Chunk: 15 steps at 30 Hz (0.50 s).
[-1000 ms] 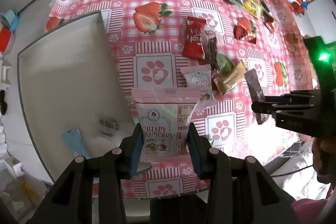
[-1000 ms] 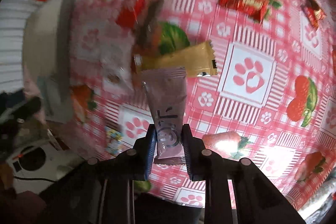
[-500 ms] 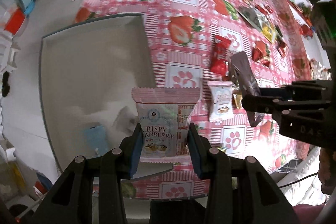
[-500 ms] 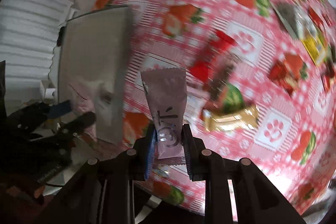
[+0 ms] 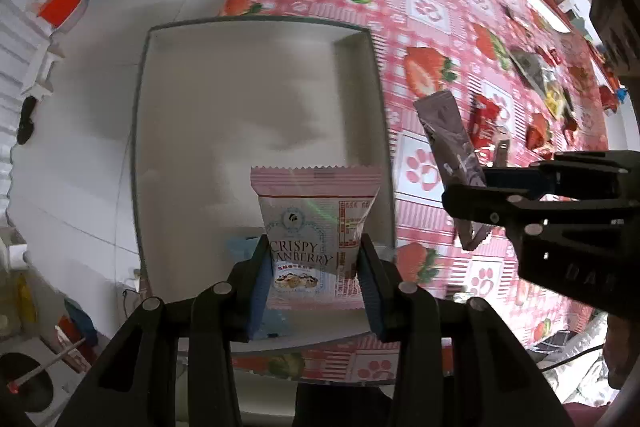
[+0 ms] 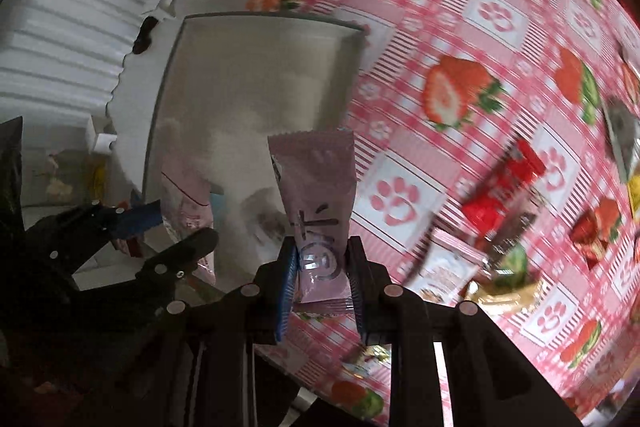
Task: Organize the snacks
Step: 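Carry both packets over the white tray and open both tools to release them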
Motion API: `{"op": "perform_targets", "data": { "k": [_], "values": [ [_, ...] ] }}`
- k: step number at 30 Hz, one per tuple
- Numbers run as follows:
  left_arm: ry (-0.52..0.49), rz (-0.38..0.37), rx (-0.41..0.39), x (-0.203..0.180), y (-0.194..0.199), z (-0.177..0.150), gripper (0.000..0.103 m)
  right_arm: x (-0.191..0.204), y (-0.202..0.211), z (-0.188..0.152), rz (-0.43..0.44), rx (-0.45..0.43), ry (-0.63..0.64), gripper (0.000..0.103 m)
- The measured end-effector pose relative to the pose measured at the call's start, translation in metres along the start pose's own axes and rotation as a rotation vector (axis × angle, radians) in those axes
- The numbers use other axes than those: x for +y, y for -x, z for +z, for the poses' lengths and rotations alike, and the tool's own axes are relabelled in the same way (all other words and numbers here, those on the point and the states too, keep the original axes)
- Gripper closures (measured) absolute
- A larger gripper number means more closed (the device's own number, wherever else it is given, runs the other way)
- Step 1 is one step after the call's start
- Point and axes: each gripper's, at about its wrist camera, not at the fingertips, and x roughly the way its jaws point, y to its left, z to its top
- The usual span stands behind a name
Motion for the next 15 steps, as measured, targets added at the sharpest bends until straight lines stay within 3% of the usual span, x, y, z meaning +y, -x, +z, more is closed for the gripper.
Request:
{"op": "perform_targets", "data": {
  "k": [15],
  "values": [
    [0.065, 0.027, 0.050, 0.034, -0.023, -0.005, 0.059, 0.035, -0.045, 0.030, -0.011, 0.066, 0.052, 0.077]
  ]
}}
